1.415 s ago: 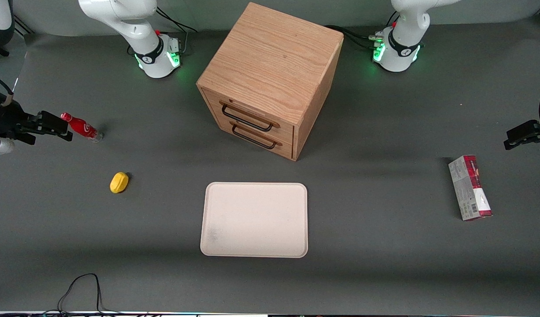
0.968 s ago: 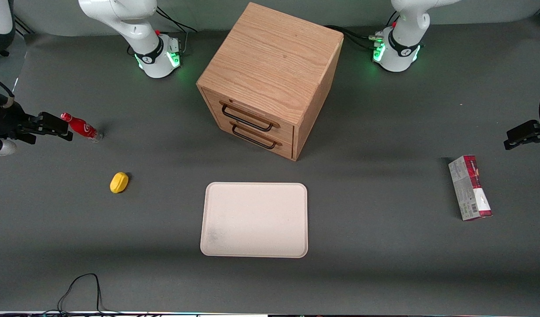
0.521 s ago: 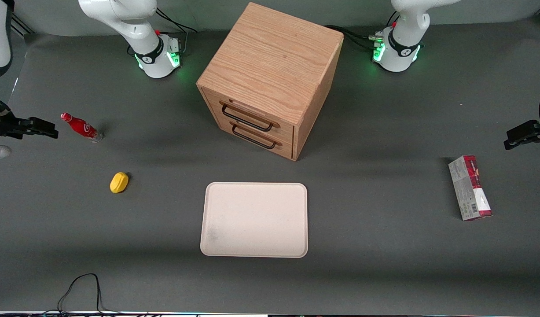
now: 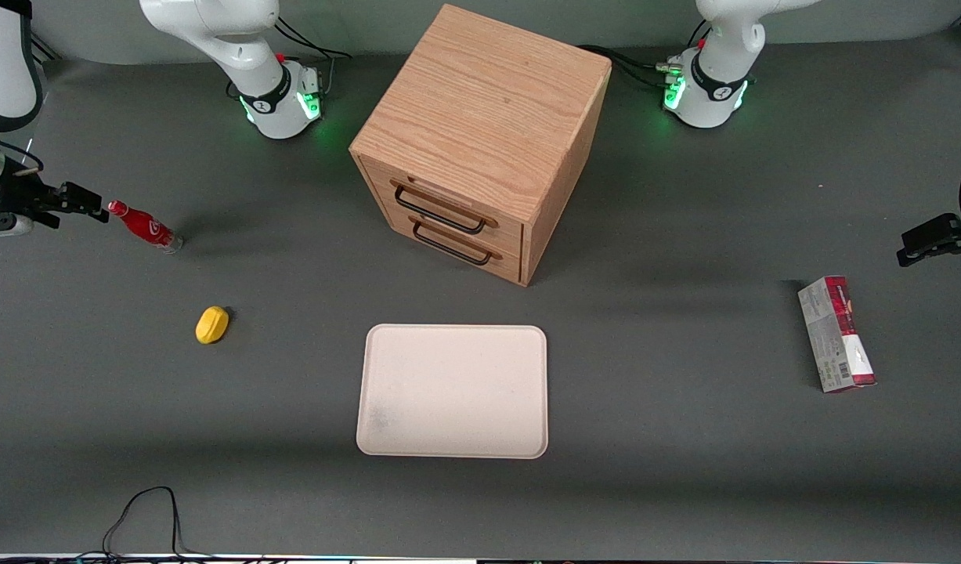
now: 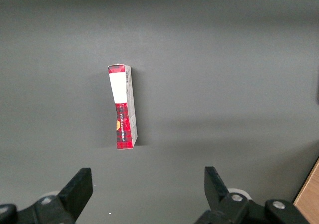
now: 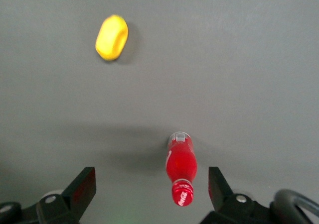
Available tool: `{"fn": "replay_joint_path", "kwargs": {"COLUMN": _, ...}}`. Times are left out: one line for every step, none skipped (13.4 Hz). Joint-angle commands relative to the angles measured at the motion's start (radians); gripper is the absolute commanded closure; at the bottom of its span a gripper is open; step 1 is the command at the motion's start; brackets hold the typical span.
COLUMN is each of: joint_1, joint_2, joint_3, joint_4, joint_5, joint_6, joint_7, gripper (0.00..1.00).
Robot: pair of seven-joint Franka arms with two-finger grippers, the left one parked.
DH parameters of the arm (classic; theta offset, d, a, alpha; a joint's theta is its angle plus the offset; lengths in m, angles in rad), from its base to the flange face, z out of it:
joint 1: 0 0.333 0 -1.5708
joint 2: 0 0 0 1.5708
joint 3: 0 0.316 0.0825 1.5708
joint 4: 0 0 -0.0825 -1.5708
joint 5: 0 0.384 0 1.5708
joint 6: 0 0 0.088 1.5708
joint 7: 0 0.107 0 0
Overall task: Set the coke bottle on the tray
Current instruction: 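Close the right gripper around the red bottle's body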
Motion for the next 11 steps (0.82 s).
{"fn": "replay_joint_path", "kwargs": {"joint_1": -0.003, "joint_2": -0.064, "joint_3": -0.054, "joint_4": -0.2, "joint_5": -0.007, "joint_6": 0.186, "joint_7": -0.081, "gripper": 0.0}}
{"fn": "replay_joint_path", "kwargs": {"joint_1": -0.007, "joint_2": -0.064, "joint_3": -0.074, "joint_4": -0.234, "joint_5": -0.007, "joint_6": 0.227, "joint_7": -0.104, "gripper": 0.0}}
{"fn": "replay_joint_path", "kwargs": {"joint_1": -0.013, "joint_2": -0.06, "joint_3": -0.09, "joint_4": -0.254, "joint_5": -0.008, "joint_6": 0.248, "joint_7": -0.112, "gripper": 0.0}}
{"fn": "replay_joint_path", "kwargs": {"joint_1": -0.014, "joint_2": -0.055, "joint_3": -0.092, "joint_4": -0.259, "joint_5": -0.019, "joint_6": 0.251, "joint_7": -0.117, "gripper": 0.0}}
{"fn": "replay_joint_path", "kwargs": {"joint_1": -0.016, "joint_2": -0.052, "joint_3": -0.094, "joint_4": -0.26, "joint_5": -0.021, "joint_6": 0.251, "joint_7": -0.121, "gripper": 0.0}}
{"fn": "replay_joint_path", "kwargs": {"joint_1": -0.016, "joint_2": -0.05, "joint_3": -0.095, "joint_4": -0.262, "joint_5": -0.022, "joint_6": 0.251, "joint_7": -0.13, "gripper": 0.0}}
{"fn": "replay_joint_path", "kwargs": {"joint_1": -0.029, "joint_2": -0.046, "joint_3": -0.095, "joint_4": -0.262, "joint_5": -0.024, "joint_6": 0.251, "joint_7": -0.147, "gripper": 0.0}}
{"fn": "replay_joint_path", "kwargs": {"joint_1": -0.037, "joint_2": -0.041, "joint_3": -0.097, "joint_4": -0.262, "joint_5": -0.024, "joint_6": 0.251, "joint_7": -0.164, "gripper": 0.0}}
{"fn": "replay_joint_path", "kwargs": {"joint_1": -0.039, "joint_2": -0.034, "joint_3": -0.098, "joint_4": -0.262, "joint_5": -0.044, "joint_6": 0.255, "joint_7": -0.169, "gripper": 0.0}}
{"fn": "replay_joint_path", "kwargs": {"joint_1": -0.039, "joint_2": -0.031, "joint_3": -0.11, "joint_4": -0.262, "joint_5": -0.079, "joint_6": 0.257, "joint_7": -0.169, "gripper": 0.0}}
{"fn": "replay_joint_path", "kwargs": {"joint_1": -0.039, "joint_2": -0.031, "joint_3": -0.124, "joint_4": -0.262, "joint_5": -0.091, "joint_6": 0.259, "joint_7": -0.17, "gripper": 0.0}}
